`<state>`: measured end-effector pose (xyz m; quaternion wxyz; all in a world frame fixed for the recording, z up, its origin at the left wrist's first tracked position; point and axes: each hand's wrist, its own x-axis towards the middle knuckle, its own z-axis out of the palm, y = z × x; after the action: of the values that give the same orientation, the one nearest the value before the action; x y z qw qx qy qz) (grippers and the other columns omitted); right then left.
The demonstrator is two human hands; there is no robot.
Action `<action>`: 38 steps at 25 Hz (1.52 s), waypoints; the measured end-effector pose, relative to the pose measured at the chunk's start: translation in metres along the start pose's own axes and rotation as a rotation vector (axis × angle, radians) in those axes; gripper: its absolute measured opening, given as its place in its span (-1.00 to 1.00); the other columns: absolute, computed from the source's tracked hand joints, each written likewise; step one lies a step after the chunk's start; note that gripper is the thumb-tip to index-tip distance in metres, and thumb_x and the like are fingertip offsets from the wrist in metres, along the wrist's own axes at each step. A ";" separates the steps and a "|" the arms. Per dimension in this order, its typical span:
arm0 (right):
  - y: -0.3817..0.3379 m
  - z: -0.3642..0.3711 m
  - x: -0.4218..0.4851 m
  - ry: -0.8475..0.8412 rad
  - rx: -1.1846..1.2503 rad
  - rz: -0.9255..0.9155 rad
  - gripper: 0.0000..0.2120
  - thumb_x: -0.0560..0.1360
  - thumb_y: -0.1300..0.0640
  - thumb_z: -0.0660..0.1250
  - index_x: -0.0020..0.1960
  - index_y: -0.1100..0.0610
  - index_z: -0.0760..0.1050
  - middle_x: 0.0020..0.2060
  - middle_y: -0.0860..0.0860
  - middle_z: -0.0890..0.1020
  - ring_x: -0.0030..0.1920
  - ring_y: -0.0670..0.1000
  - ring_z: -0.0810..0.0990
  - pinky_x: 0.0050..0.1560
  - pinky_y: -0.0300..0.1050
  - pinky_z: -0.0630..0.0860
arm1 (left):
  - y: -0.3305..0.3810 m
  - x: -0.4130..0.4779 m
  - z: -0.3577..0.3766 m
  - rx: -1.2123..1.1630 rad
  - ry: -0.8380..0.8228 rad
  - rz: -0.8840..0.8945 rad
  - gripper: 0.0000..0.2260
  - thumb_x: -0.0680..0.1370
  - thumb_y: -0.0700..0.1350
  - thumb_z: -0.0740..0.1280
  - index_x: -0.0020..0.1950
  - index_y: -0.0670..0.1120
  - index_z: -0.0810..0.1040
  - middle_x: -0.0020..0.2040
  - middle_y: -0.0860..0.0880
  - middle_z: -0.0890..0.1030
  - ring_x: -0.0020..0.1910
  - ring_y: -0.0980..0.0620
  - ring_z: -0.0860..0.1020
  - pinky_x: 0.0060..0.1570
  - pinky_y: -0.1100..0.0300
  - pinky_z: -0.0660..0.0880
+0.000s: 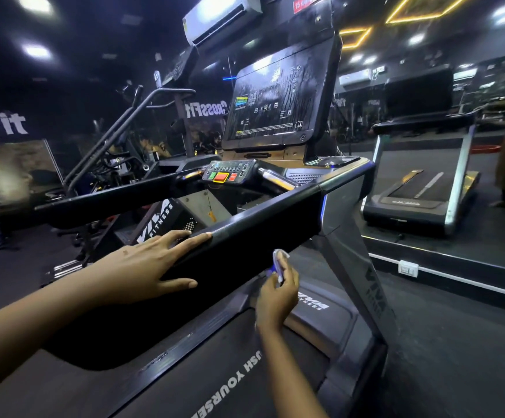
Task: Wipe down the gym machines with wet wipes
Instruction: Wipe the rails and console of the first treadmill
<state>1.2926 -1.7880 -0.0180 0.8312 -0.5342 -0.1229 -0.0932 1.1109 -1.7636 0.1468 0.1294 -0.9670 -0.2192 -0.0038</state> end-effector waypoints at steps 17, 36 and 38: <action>-0.039 0.010 0.027 -0.040 -0.158 -0.089 -0.59 0.40 0.49 0.20 0.11 0.18 0.61 0.05 0.09 0.65 0.06 0.10 0.61 -0.02 -0.45 0.29 | -0.004 0.000 0.009 -0.005 0.047 0.048 -0.09 0.13 0.58 -0.39 0.46 0.31 -0.32 0.49 0.13 0.04 0.42 0.11 0.21 0.29 0.21 0.30; -0.081 0.022 0.055 -0.252 -0.512 -0.377 -0.63 0.41 0.44 0.18 0.10 0.23 0.61 0.05 0.10 0.65 0.07 0.16 0.55 0.06 -0.22 0.35 | -0.006 0.004 0.007 -0.004 -0.019 -0.008 -0.17 0.30 0.56 -0.17 0.51 0.27 -0.21 0.51 0.05 0.07 0.44 0.01 0.21 0.35 0.03 0.30; -0.088 0.020 0.027 -0.290 -0.532 -0.489 -0.62 0.36 0.45 0.20 0.07 0.22 0.62 -0.01 0.10 0.66 -0.03 0.19 0.55 0.03 -0.13 0.38 | -0.007 0.005 0.005 -0.064 -0.045 -0.022 -0.25 0.41 0.47 0.00 0.51 0.26 -0.19 0.53 0.05 0.06 0.47 0.01 0.17 0.38 -0.01 0.27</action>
<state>1.2907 -1.8068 0.0742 0.5906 -0.6938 -0.3346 -0.2408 1.1126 -1.7539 0.1444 0.0935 -0.9681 -0.2324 0.0097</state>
